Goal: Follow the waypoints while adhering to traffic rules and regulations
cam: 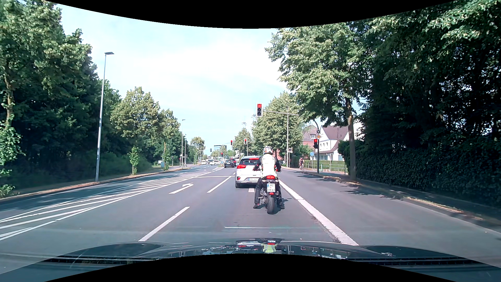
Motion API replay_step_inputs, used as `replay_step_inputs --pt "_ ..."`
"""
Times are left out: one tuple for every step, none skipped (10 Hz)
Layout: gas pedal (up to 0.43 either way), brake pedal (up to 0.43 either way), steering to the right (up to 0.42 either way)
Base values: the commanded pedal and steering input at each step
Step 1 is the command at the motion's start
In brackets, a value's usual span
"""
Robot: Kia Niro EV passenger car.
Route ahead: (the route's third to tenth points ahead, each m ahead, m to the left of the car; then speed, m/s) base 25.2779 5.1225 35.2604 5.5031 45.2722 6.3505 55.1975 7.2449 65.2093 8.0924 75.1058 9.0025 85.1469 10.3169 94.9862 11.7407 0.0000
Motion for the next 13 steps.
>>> replay_step_inputs --pt "0.0 0.0 -0.007" --pt "0.0 0.0 -0.007" --pt "0.0 0.0 -0.007" --pt "0.0 0.0 -0.007" --pt "0.0 0.0 -0.007" --pt "0.0 0.0 -0.007" --pt "0.0 0.0 -0.007" --pt "0.0 0.0 -0.007" --pt "0.0 0.0 -0.007" --pt "0.0 0.0 -0.007" --pt "0.0 0.0 -0.007" --pt "0.0 0.0 -0.007" --pt "0.0 0.0 -0.007"
